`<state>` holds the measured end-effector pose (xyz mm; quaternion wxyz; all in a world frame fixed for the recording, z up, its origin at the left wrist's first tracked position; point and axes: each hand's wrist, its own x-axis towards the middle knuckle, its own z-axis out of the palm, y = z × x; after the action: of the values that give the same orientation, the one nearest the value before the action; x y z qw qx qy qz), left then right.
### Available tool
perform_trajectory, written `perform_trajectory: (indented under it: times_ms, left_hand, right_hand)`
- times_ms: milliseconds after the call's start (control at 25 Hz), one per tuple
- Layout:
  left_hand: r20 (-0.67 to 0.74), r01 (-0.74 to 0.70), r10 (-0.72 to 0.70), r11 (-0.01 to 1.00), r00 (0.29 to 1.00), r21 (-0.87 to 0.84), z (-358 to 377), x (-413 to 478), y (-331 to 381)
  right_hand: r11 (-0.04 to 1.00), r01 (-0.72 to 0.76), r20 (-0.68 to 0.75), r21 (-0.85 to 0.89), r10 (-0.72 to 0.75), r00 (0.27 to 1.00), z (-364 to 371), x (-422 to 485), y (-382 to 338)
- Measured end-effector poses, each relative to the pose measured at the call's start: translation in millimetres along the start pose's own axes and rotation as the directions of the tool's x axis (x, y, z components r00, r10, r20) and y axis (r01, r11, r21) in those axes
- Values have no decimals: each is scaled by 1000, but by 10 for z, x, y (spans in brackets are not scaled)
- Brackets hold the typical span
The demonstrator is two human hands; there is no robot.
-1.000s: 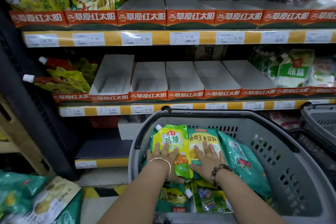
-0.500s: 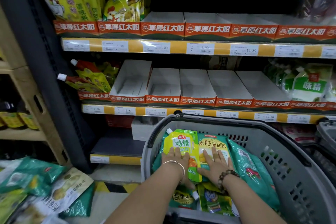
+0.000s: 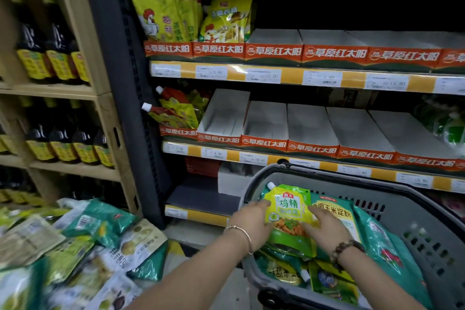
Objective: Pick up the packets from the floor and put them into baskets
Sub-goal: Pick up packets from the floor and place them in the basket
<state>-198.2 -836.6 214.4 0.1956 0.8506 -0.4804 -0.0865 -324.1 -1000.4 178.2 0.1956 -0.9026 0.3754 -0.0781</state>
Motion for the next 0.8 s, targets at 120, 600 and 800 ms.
perform_trajectory:
  times_ms: [120, 600, 800]
  left_hand:
    - [-53, -26, 28, 999, 998, 36, -353, -117, -214]
    - [-148, 140, -104, 957, 983, 255, -1151, -1221, -1645]
    - [-80, 302, -292, 919, 953, 253, -662, -1601, -2275]
  right_hand:
    - [991, 135, 8, 15, -135, 991, -59, -1, -486]
    - [831, 555, 177, -49, -539, 823, 844, -169, -2608]
    - [856, 514, 322, -52, -473, 820, 1684, -327, -2718]
